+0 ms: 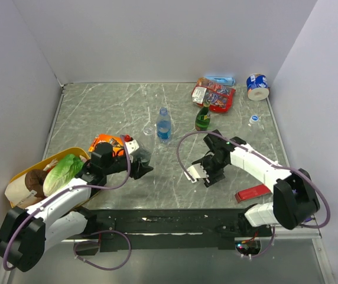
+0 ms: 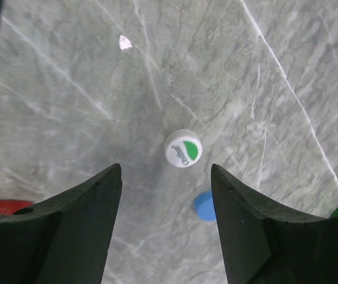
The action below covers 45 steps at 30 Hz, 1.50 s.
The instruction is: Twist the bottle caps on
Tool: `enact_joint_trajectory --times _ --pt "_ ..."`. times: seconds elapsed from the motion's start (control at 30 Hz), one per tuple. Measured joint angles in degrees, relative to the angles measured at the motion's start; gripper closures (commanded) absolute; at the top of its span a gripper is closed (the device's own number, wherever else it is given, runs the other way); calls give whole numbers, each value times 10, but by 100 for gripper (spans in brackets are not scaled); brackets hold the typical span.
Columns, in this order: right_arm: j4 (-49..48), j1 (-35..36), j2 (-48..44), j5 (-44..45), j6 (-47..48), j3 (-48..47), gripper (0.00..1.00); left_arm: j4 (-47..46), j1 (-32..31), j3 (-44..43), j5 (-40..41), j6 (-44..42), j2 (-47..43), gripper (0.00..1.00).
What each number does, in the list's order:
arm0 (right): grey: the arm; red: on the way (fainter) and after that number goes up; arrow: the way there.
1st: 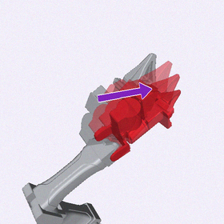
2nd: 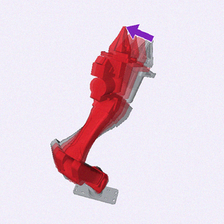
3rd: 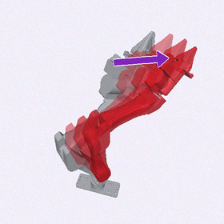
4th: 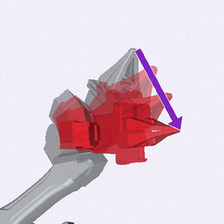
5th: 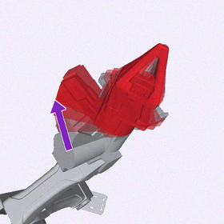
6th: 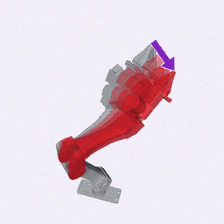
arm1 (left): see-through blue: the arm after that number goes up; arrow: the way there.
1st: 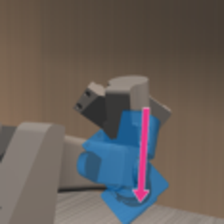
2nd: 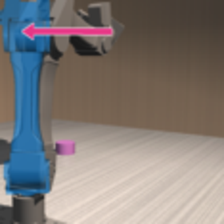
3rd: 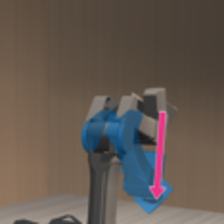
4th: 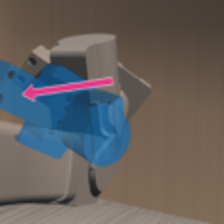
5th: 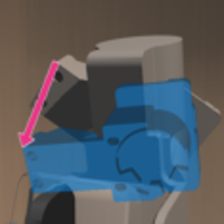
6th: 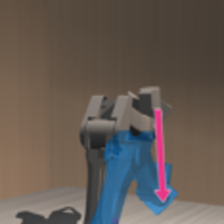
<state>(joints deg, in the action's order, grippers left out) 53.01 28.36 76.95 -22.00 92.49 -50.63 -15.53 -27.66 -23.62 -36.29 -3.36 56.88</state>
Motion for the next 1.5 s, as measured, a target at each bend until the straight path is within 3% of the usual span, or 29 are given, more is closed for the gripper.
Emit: enact_joint_trajectory --times 0.3,1.5 --pt "-53 -7 70 11 24 5 38 4 1 -5 -11 0 19 99" --pt "-93 -14 118 25 0 9 57 -1 7 -9 -14 0 37 99"
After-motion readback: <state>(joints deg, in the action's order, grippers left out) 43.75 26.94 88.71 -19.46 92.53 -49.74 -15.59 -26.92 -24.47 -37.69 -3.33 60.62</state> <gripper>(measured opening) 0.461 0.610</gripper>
